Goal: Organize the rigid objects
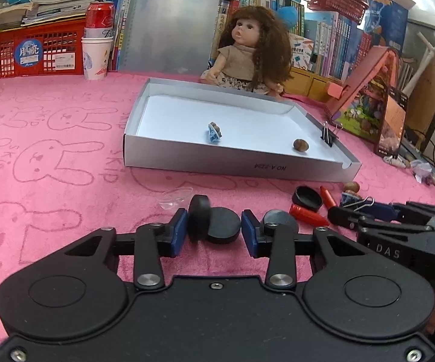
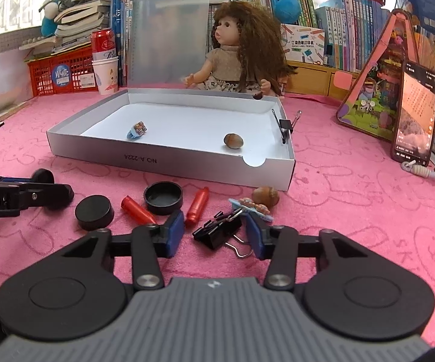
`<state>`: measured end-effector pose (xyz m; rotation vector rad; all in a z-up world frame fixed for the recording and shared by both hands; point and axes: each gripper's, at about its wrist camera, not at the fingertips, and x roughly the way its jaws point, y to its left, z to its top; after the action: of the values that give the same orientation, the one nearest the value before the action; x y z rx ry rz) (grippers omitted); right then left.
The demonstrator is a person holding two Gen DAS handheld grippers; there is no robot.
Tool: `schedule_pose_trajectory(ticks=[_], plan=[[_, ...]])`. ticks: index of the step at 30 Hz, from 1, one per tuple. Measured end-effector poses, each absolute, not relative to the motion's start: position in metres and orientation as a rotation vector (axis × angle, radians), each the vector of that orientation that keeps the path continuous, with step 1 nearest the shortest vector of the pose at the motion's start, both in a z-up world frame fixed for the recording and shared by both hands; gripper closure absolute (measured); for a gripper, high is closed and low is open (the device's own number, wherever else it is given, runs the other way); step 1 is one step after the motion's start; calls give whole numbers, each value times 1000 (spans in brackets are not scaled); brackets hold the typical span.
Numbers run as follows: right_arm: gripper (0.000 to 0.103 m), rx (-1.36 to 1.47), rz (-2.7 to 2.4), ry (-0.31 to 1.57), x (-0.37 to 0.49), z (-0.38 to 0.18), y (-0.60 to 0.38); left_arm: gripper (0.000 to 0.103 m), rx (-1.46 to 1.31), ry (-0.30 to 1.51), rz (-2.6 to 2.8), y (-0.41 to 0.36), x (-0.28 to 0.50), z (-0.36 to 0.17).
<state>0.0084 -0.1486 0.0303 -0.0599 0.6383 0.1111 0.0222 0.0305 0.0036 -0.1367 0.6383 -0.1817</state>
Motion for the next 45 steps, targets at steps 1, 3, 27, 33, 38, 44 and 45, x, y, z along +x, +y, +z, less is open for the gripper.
schedule_pose_trajectory(ticks=[1,3,27,33,38,44,45], plan=[[58,-64,114,636,8,30,-148,68,-131,636,-183,30,22,3],[66,-67,117,633,7,30,-146,68,-137,635,-182,30,22,4],[75,-24,88,614,-2,35,-152,69,-76,575,-34,51,2,12],[75,-23,88,615,-2,35,-152,63,-41,579,-45,47,-3,7],[75,-24,88,616,-4,35,-152,63,-36,596,-35,44,4,1],[75,-24,84,604,-7,36,-152,76,-26,594,-10,43,7,0],[76,-26,82,602,-7,37,-152,76,-29,593,-14,43,7,1]])
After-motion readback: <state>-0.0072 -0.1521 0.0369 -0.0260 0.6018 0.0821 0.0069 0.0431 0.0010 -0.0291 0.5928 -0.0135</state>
